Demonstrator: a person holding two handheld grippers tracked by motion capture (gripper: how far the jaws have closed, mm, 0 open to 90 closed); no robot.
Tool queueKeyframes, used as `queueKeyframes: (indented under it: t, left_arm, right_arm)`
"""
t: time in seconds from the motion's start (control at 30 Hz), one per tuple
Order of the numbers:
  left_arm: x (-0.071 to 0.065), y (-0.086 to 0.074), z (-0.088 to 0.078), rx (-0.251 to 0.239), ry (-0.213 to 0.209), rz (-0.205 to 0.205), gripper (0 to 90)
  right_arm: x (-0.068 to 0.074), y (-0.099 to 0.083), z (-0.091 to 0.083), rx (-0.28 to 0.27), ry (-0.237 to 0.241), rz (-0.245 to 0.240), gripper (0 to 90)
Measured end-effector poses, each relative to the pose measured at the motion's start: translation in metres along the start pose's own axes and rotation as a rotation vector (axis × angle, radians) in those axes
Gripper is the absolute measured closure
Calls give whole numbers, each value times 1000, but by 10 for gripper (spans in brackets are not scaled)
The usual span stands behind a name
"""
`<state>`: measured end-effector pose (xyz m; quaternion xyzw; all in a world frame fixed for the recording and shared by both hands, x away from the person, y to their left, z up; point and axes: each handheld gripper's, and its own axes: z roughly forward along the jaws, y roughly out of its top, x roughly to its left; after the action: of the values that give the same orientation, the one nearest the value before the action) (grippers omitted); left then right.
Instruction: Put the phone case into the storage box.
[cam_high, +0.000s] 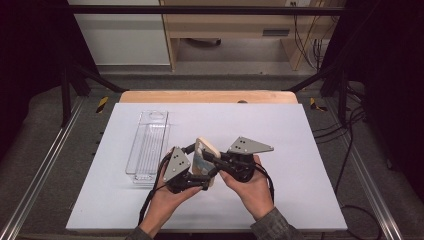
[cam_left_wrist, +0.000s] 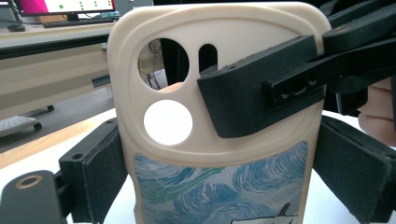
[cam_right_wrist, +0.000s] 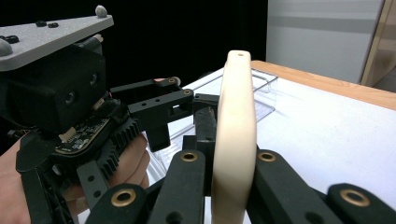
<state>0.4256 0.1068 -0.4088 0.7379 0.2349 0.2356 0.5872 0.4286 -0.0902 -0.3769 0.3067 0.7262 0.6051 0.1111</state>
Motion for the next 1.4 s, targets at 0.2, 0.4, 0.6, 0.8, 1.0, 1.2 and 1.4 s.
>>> queueKeyframes:
  t: [0.2, 0.4, 0.6, 0.8, 1.0, 1.2, 1.4]
  left_arm:
    - [0, 0, -1, 10, 5, -6, 98]
    - [-1, 1, -2, 14, 11, -1, 110]
    - [-1, 2, -3, 13, 17, 8, 114]
    - [-1, 1, -3, 21, 19, 14, 116]
    - [0, 1, -3, 25, 21, 14, 117]
    - [1, -1, -2, 29, 30, 7, 117]
    - [5, -2, -3, 29, 43, -18, 117]
  right_arm:
    - [0, 0, 0, 3, 1, 0, 868]
    - [0, -1, 0, -5, 5, 1, 862]
    - [1, 0, 1, 0, 2, 3, 855]
    - [1, 1, -1, -5, -12, 5, 769]
    - [2, 5, -7, -29, -55, -15, 626]
    - [4, 12, -13, -51, -98, -42, 425]
    - [0, 20, -24, -80, -158, -52, 250]
